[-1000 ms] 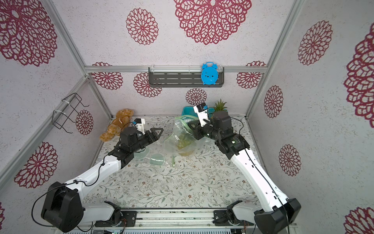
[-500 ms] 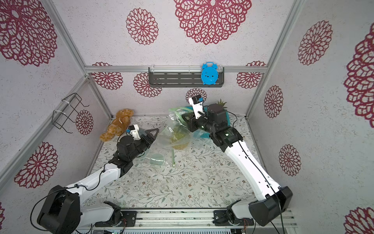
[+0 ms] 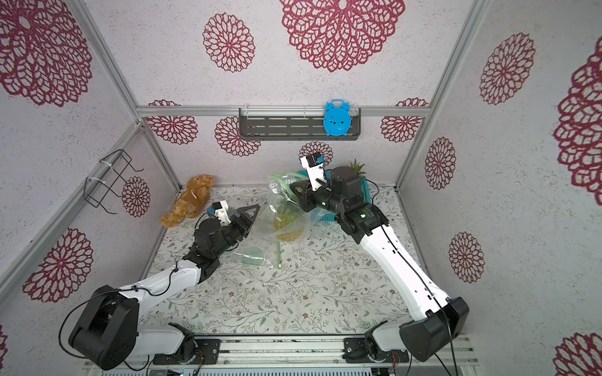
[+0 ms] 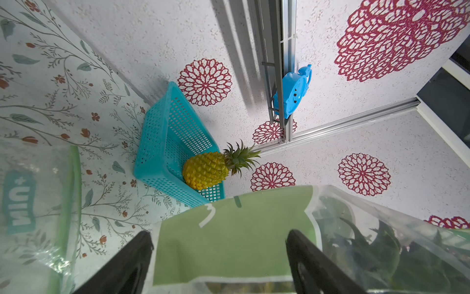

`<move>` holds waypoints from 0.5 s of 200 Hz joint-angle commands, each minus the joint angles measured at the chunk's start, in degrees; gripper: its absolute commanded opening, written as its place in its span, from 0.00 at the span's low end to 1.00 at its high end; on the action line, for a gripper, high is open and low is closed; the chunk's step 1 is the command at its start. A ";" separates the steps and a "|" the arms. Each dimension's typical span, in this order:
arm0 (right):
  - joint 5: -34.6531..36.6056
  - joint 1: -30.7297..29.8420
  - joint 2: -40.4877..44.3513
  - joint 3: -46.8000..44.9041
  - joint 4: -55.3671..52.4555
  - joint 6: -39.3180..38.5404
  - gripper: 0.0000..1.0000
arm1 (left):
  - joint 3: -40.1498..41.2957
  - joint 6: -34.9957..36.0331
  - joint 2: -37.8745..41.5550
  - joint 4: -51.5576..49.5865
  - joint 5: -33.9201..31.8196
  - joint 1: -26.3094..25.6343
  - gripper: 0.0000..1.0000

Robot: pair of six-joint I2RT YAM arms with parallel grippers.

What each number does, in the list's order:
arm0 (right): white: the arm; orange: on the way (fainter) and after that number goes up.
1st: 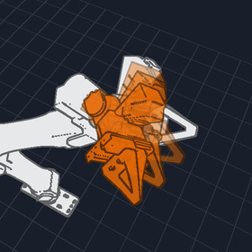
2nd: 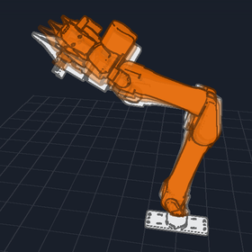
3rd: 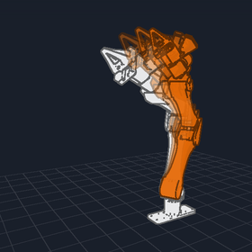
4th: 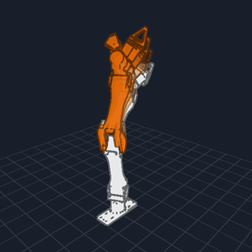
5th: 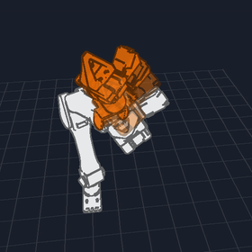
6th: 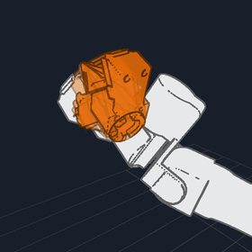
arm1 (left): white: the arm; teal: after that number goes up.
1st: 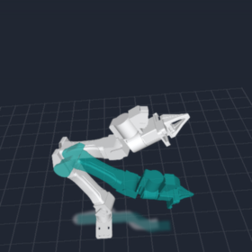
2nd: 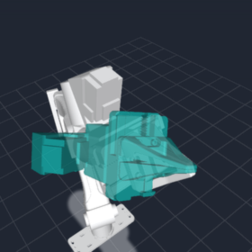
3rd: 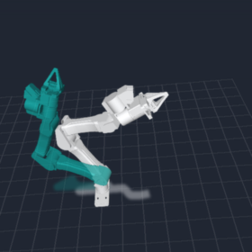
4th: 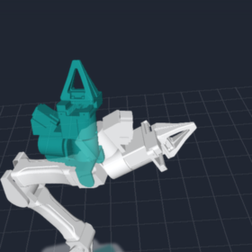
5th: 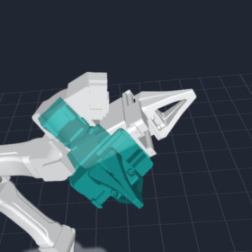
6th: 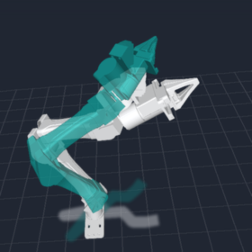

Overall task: Open the zip-top bag and take out the pineapple
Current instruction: Pick up the pineapple from the zipper food storage bag.

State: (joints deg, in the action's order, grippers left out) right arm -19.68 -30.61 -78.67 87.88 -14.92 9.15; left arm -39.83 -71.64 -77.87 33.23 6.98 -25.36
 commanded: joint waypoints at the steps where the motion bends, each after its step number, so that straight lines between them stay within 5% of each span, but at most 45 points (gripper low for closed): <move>1: 0.24 -0.50 1.72 5.22 7.89 0.11 0.00 | -0.24 0.84 1.55 -3.50 -2.61 -0.51 0.89; 100: -1.11 -0.50 1.51 3.56 9.56 1.26 0.00 | 1.05 -2.22 0.03 4.16 -0.60 -0.74 0.84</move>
State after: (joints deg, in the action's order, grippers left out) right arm -19.73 -30.81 -78.91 89.52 -14.81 9.15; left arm -39.59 -72.16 -76.53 32.51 4.89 -25.65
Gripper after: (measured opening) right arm 0.118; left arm 0.863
